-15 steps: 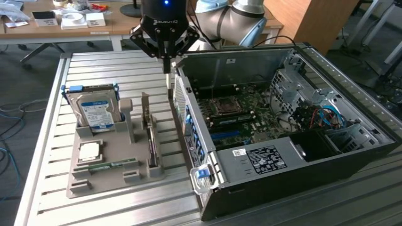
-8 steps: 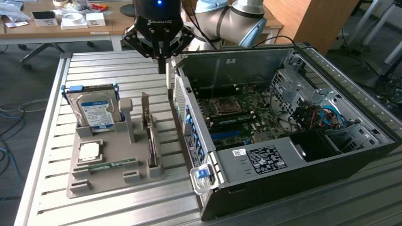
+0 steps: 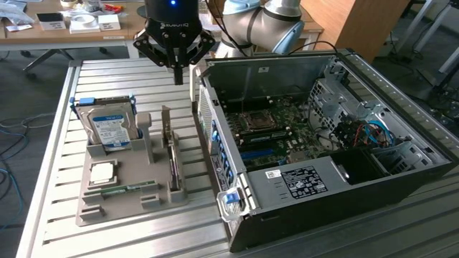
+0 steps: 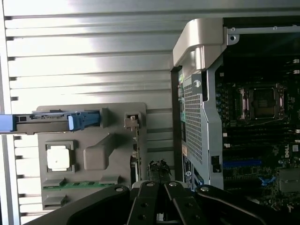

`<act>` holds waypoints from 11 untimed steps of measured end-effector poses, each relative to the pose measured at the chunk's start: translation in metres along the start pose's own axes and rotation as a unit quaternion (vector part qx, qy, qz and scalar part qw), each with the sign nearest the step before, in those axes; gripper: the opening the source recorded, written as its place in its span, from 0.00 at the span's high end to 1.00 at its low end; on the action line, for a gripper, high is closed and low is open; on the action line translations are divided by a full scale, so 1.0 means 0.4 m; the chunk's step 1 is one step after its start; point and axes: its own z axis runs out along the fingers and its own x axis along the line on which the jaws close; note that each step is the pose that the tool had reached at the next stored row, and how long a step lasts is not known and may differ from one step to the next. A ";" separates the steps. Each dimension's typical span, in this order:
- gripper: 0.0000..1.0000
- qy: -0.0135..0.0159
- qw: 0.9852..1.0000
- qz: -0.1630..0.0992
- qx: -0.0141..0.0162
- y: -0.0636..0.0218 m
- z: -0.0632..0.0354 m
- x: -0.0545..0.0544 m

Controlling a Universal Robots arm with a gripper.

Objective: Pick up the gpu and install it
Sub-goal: 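Reach for the gpu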

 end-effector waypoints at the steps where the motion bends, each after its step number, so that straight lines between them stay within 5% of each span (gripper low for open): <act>1: 0.89 0.000 1.000 0.000 0.000 0.000 0.000 0.003; 11: 0.89 0.000 1.000 0.000 0.000 -0.003 -0.001 0.039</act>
